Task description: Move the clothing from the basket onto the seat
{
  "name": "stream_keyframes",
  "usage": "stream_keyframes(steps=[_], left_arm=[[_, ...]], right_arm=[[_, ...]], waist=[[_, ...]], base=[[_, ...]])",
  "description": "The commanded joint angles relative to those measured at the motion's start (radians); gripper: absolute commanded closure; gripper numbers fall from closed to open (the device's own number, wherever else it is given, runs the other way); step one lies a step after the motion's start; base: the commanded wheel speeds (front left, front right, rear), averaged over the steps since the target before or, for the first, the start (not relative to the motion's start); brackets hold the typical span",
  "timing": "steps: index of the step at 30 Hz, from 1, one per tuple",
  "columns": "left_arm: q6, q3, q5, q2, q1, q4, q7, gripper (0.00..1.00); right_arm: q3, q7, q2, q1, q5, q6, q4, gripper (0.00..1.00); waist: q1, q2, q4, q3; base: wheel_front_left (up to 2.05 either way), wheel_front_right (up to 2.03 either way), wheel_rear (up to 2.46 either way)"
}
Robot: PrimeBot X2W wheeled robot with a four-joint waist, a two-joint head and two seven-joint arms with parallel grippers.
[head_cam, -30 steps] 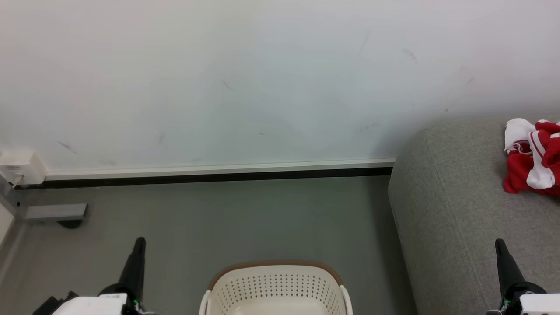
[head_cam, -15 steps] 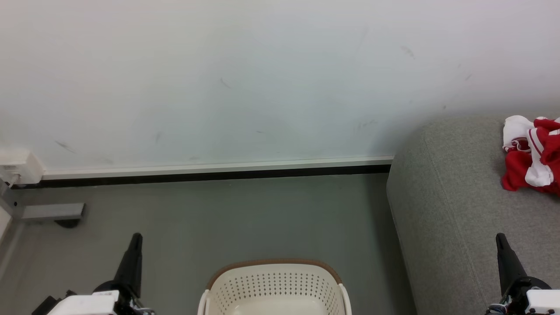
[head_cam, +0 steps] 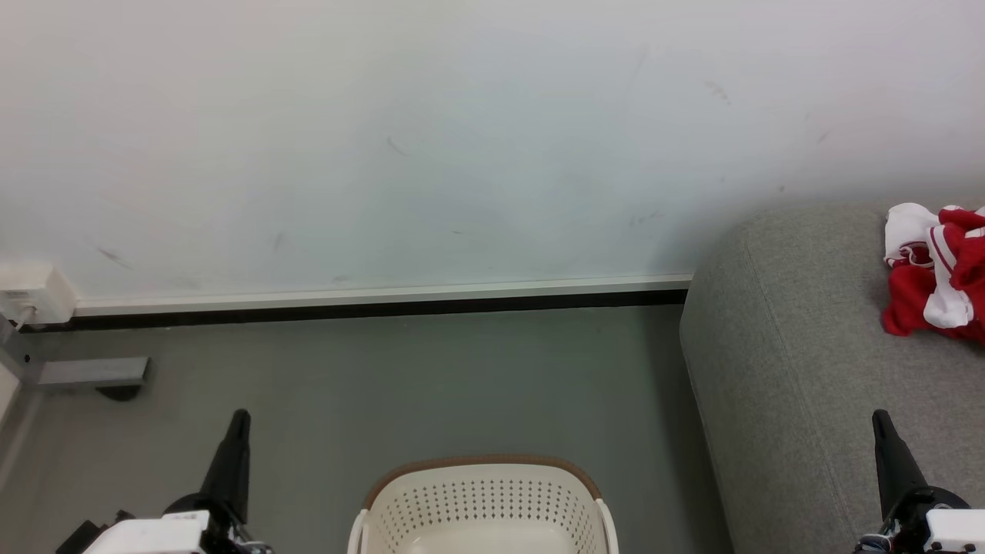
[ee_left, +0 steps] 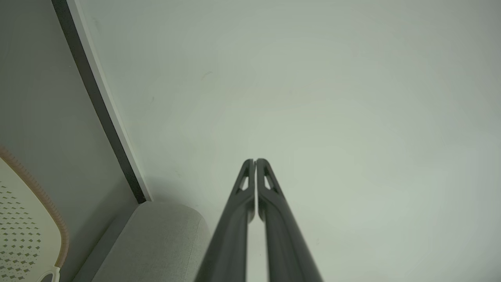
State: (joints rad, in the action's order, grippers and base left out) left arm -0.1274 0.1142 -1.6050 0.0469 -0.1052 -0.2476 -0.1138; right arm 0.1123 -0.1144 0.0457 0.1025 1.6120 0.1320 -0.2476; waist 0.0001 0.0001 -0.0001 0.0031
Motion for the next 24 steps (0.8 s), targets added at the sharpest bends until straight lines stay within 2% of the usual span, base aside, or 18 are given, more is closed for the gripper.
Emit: stream_keyframes(steps=[1,24], left_arm=[[-0.007,0.003,-0.014,0.006,-0.008,0.004,-0.004,1.00],[-0.007,0.002,-0.014,0.006,-0.008,0.004,-0.004,1.00]], right_arm=[[0.004,-0.003,0.008,0.013,0.002,-0.002,0.006,1.00],[0.004,-0.003,0.008,0.013,0.002,-0.002,0.006,1.00]], waist=[[-0.0001,-0.0001,0.000,0.000],[-0.0001,-0.0001,0.000,0.000]], base=[[0.00,0.00,0.00],[0.00,0.00,0.00]])
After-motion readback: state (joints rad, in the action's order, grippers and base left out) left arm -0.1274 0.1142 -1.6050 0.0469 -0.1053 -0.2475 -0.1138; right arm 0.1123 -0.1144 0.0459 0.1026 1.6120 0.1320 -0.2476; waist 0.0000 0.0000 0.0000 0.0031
